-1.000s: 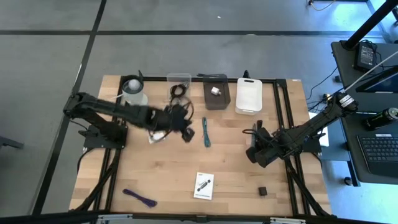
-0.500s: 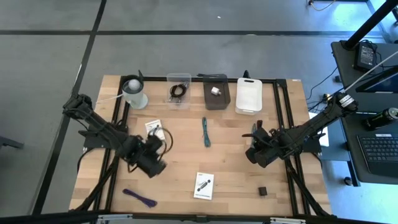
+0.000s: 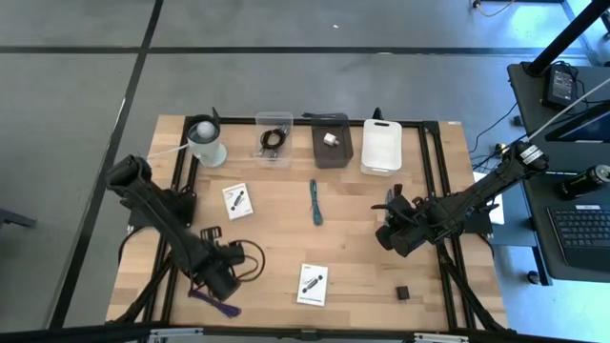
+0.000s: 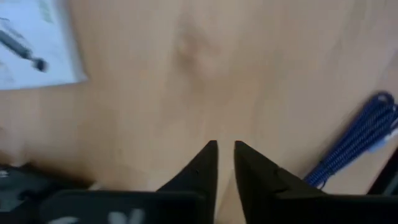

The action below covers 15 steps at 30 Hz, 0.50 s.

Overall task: Pick and place items into bin
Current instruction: Put the blue charger cable into the transparent bin

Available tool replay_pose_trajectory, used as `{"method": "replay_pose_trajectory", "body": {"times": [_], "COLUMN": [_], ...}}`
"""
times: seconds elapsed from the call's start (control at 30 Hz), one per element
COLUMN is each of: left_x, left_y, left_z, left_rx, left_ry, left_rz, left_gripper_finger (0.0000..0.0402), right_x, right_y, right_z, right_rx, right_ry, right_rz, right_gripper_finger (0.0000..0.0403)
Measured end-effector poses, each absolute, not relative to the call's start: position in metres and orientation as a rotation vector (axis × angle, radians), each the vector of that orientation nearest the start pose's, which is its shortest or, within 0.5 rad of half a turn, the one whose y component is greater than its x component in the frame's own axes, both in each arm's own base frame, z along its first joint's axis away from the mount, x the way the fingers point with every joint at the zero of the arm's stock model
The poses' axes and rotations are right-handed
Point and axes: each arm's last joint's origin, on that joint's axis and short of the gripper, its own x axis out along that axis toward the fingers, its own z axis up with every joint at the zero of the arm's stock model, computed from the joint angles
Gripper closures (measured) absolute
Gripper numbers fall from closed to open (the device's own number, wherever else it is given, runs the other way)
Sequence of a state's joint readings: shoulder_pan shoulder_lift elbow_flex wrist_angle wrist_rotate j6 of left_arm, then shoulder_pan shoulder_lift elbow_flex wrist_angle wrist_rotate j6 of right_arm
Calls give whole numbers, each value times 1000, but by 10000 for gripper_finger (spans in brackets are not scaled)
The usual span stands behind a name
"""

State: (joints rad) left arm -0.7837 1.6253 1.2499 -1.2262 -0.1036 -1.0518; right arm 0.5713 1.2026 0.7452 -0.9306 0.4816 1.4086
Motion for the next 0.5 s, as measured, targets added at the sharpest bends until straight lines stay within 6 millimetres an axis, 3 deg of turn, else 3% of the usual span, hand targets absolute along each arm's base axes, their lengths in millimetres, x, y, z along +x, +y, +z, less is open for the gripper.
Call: {"method": "replay_pose_trajectory", "body": {"times": [0.3,0.5], "left_x": [205,197], "left_y": [-240,-264], "left_z": [197,172], "left_rx": [-116,-121], "left_ry": [1497,1587], "left_rz": [164,84], "left_gripper_finger": [243,209], "right_x": [168,169], "right_y": [92,93], "right_z": [204,205], "right_rx": [570,578], "right_ry": [933,926], "right_rz": [-695,-688], "right_gripper_finger": [398,398]}}
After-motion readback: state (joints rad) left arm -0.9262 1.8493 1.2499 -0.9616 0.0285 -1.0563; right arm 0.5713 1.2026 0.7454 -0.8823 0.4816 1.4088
